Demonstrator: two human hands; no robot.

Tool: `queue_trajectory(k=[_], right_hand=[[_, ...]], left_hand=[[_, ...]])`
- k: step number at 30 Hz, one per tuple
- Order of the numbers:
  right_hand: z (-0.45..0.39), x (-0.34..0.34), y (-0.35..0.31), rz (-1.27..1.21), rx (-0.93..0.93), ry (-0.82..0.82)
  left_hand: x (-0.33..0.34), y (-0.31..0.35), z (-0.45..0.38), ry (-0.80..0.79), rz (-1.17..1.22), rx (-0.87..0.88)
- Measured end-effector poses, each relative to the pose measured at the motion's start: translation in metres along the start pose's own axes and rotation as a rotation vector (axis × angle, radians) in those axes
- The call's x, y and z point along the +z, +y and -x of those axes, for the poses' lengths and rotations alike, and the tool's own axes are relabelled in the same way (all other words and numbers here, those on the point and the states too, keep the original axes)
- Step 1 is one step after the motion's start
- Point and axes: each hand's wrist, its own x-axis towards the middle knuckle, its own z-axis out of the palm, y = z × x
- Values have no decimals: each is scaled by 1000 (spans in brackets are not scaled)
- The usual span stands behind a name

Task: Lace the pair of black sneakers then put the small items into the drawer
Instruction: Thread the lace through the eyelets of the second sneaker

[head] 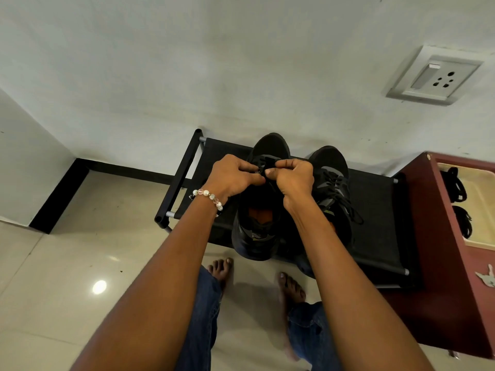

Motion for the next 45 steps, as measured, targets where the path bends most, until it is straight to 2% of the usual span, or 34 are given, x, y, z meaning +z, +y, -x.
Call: queue_trajectory(k=[3, 6, 10, 14, 16, 22, 27, 31, 34, 36, 41, 43, 45], right_hand=[[-3, -1, 3, -38, 60, -9], [-4, -1, 3, 17, 36, -24], [-4, 0, 2, 87, -32, -49], [-12, -6, 3, -17, 96, -141], [-13, -5, 5, -7, 102, -140], [-9, -3, 6, 49, 37, -71], [-2, -4, 3, 145, -119, -102], [3, -13, -6, 151, -127, -199], [11, -28, -16, 299, -250, -237], [20, -36, -21, 471, -287, -286], [37, -40, -11, 1004, -249, -301], [42, -34, -4, 1035, -266, -286], [46, -28, 2, 1033, -279, -264]], left_hand=[[-2, 0, -2, -60, 14, -18], [-4, 0, -3, -54, 45, -55], [-1, -1, -5, 38, 38, -47], [10, -3, -8, 144, -38, 10], [13, -3, -9, 176, -77, 38], [12, -6, -15, 236, -129, 89], [11, -5, -17, 285, -260, 161], [13, 0, -14, 304, -450, 203], [12, 0, -15, 310, -443, 149], [9, -5, -18, 291, -302, 87], [3, 3, -10, 294, 355, -86], [-8, 12, -3, 322, 744, -98], [-28, 21, 4, 339, 1238, -23]])
